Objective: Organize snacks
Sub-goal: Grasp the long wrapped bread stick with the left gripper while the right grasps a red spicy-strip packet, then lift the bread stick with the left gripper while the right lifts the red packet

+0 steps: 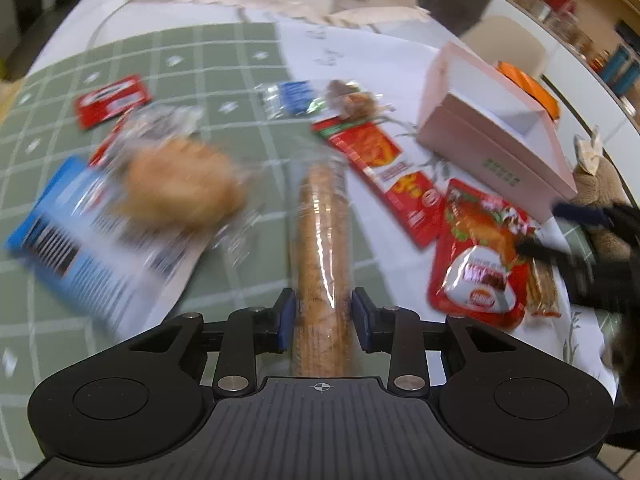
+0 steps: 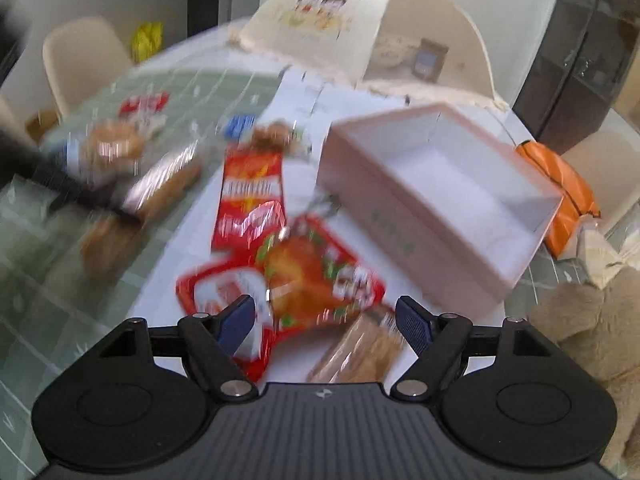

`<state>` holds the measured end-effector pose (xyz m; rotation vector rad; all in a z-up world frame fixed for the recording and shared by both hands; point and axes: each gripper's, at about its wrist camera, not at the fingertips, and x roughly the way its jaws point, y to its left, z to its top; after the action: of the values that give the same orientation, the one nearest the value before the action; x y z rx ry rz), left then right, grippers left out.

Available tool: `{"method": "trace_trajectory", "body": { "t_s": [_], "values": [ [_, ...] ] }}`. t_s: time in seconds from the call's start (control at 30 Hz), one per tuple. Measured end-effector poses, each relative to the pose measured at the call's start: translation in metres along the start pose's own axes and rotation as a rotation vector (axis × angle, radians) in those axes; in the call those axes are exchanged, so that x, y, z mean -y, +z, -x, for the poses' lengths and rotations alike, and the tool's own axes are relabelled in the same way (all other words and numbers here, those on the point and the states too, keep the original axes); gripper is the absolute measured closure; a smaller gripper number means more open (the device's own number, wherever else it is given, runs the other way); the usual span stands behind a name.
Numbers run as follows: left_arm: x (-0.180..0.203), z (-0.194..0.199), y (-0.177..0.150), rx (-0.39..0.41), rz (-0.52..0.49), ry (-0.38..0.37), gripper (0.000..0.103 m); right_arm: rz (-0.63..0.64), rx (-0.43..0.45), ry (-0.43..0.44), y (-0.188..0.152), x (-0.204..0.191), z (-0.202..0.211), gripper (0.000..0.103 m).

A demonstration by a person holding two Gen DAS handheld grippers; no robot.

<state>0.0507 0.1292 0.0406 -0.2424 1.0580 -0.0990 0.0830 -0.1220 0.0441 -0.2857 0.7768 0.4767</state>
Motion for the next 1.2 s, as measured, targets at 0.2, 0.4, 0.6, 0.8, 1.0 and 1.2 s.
{"method": "trace_trajectory", "body": {
  "t_s": [0.2,0.4,0.6,0.8,1.0,1.2],
  "values": [
    [-0.016,0.013,-0.010,-0.019,0.049,-0.004,0.066,-0.087,-0.020,0.108,0.050,-0.027,-0.071,0.025],
    [-0.014,0.000,-0.004,-0.022,0.048,-0.006,0.064,-0.023,-0.056,0.074,0.066,-0.065,-0.113,0.038],
    [0.000,-0.011,0.007,-0.019,-0.030,0.017,0.063,-0.034,-0.115,0.201,0.050,-0.070,-0.066,0.059],
    [0.016,-0.005,-0.012,-0.025,-0.092,-0.030,0.069,-0.097,-0.082,0.239,0.009,-0.043,0.006,0.062],
    [0.036,0.006,-0.036,0.033,-0.119,-0.081,0.070,-0.169,0.032,0.137,-0.018,0.001,0.063,0.091],
    [0.047,-0.006,-0.029,-0.013,-0.100,-0.022,0.070,-0.241,0.019,0.164,-0.023,0.010,0.053,0.077]
  ]
}}
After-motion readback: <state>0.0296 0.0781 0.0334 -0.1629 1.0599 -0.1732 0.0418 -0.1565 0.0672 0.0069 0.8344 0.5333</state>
